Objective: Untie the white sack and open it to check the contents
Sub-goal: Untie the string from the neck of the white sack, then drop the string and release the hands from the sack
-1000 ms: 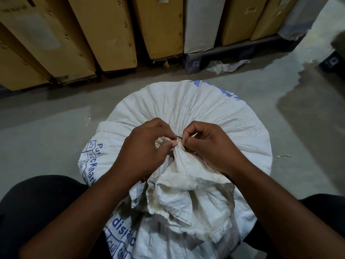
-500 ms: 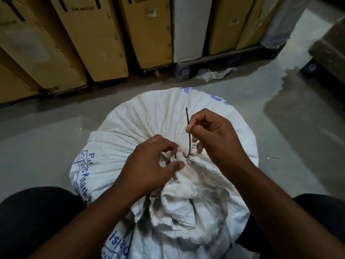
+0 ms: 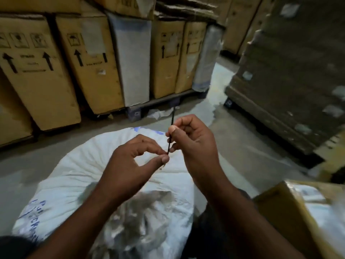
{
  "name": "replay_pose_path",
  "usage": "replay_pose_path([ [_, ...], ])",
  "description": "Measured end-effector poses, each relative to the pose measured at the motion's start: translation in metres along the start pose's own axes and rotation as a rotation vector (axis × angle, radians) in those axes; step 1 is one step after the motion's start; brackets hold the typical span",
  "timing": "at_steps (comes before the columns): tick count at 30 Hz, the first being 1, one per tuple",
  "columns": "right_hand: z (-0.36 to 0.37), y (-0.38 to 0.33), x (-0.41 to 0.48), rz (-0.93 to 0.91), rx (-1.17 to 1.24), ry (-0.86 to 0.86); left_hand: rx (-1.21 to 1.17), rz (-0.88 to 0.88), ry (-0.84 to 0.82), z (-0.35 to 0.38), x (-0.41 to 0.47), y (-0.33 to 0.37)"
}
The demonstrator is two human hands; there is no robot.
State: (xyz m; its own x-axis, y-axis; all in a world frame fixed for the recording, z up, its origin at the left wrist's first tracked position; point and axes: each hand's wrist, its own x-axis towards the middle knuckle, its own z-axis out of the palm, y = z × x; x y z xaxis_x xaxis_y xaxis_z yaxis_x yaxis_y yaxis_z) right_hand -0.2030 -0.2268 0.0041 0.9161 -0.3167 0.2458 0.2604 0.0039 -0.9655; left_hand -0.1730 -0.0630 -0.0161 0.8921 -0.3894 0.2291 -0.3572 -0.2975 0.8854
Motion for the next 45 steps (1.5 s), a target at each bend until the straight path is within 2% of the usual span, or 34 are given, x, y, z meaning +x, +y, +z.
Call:
replay_pose_path([
  [8,-0.077,-0.083,-0.045,-0.136,-0.100,0.190,-0.011,0.258,-0.123,0.058,0.004,0.103],
  [12,-0.134,-0.112,-0.081,-0.056,-0.297,0.247,-0.070,0.390,-0.175,0.103,0.001,0.148],
  [17,-0.202,-0.141,-0.128,-0.028,-0.345,0.365,-0.105,0.491,-0.298,0.171,-0.013,0.184],
  [20,-0.247,-0.148,-0.147,-0.022,-0.380,0.533,-0.070,0.520,-0.435,0.210,-0.019,0.209],
  [23,-0.307,-0.145,-0.159,0.030,-0.458,0.807,0.125,0.580,-0.557,0.235,-0.025,0.228],
  [26,-0.372,-0.124,-0.163,0.162,-0.591,1.016,0.221,0.628,-0.555,0.240,-0.026,0.235],
  [30,-0.424,-0.087,-0.155,0.389,-0.682,1.162,0.285,0.640,-0.493,0.233,-0.019,0.222],
  [35,-0.436,-0.065,-0.132,0.595,-0.795,1.159,0.414,0.663,-0.402,0.223,-0.002,0.195],
  [38,-0.428,-0.063,-0.128,0.677,-1.076,1.076,0.478,0.682,-0.362,0.219,0.007,0.183],
  [43,-0.407,-0.073,-0.128,0.387,-1.420,0.863,0.561,0.727,-0.323,0.222,0.016,0.173],
  [45,-0.398,-0.076,-0.125,0.337,-1.519,0.800,0.628,0.760,-0.308,0.220,0.020,0.164],
])
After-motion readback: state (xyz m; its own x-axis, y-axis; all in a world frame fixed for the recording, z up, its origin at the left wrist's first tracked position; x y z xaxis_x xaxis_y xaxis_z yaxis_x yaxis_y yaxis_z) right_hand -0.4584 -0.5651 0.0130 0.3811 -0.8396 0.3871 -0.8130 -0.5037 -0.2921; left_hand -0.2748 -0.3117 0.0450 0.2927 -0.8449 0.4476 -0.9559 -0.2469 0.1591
